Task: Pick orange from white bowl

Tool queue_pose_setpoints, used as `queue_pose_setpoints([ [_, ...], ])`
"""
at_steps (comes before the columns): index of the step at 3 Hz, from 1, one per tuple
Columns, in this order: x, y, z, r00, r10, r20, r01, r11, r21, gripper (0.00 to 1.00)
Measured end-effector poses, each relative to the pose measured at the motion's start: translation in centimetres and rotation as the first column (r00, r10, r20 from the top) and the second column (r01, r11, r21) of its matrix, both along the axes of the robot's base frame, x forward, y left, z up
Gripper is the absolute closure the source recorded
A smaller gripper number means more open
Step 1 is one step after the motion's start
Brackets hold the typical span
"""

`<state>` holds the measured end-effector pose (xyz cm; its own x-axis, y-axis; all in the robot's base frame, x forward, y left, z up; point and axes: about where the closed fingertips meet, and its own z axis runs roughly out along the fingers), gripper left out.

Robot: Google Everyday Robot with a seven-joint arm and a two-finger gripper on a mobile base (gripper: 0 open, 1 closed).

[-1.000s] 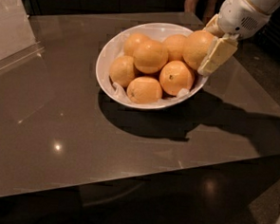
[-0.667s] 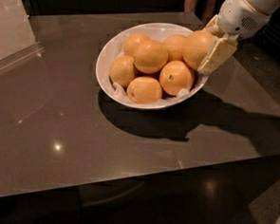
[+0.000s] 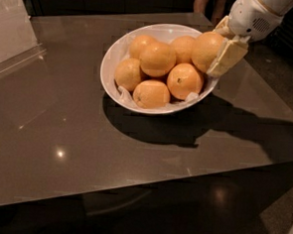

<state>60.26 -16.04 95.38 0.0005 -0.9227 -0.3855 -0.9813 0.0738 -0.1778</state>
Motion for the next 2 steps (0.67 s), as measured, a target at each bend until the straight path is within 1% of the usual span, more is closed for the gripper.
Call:
queue_pose_setpoints([
  [1, 0.5, 0.4, 0.1, 0.9999, 0.002, 0.014, -0.002, 1.000, 0.016, 1.00],
  [2, -0.8, 0.7, 1.4, 0.9993, 0.029, 0.023, -0.030, 0.997, 0.069, 1.00],
])
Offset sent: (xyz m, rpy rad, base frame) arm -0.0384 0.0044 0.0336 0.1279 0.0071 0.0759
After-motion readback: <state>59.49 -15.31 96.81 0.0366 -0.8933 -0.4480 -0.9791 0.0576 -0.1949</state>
